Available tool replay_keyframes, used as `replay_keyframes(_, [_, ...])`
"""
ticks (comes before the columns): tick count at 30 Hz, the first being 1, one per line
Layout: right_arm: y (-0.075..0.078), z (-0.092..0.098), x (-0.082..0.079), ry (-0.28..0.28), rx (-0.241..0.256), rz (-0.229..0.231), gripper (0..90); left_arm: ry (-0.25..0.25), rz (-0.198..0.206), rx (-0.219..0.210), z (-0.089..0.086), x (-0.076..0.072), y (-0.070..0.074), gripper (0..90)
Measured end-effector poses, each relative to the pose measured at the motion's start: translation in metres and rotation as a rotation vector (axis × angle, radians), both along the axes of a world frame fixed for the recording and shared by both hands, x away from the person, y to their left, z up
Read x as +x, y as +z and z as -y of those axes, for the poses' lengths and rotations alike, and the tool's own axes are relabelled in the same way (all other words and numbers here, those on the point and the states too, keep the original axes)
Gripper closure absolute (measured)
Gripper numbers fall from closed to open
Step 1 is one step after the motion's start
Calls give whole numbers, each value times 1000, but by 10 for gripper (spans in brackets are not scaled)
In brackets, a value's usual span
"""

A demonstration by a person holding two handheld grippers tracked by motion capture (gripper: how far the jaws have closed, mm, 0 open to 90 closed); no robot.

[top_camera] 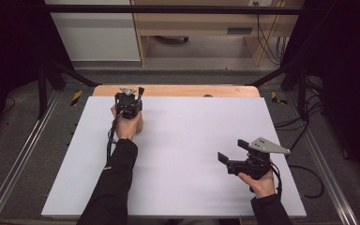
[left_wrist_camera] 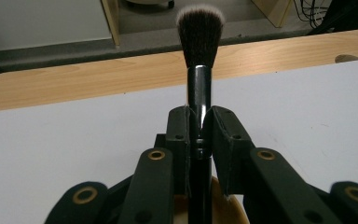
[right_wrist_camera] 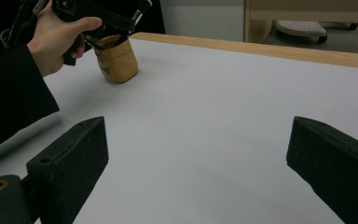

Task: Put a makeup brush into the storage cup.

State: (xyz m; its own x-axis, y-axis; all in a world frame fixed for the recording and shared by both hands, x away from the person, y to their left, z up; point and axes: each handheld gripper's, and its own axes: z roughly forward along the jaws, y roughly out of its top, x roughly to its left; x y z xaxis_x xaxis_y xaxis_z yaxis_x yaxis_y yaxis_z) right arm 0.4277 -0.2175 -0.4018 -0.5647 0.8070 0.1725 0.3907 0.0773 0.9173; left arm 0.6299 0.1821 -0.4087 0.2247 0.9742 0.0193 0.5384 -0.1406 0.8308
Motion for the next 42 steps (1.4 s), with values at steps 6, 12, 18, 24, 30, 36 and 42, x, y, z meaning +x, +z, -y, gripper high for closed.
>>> replay_keyframes(6, [0, 0, 0, 8, -7, 7, 60, -11, 21, -5, -2, -14, 4, 778])
replay_keyframes(12, [2, -2, -1, 2, 0, 7, 60, -27, 27, 22, -3, -25, 1, 885])
replay_keyframes(18, [3, -2, -2, 2, 5, 6, 60, -39, 36, 18, -4, -35, 10, 770])
replay_keyframes(24, [4, -3, -3, 15, 2, 16, 60, -104, 103, -32, -7, -60, 31, 639])
replay_keyframes(30, [7, -2, -3, 0, 8, 24, 58, -207, 179, -72, -13, -94, 47, 487])
replay_keyframes(36, [8, 0, -2, -5, -1, 29, 57, -273, 183, -123, -24, -122, 49, 342])
replay_keyframes(42, [8, 1, -2, -13, -2, 30, 56, -314, 191, -116, -34, -145, 44, 265])
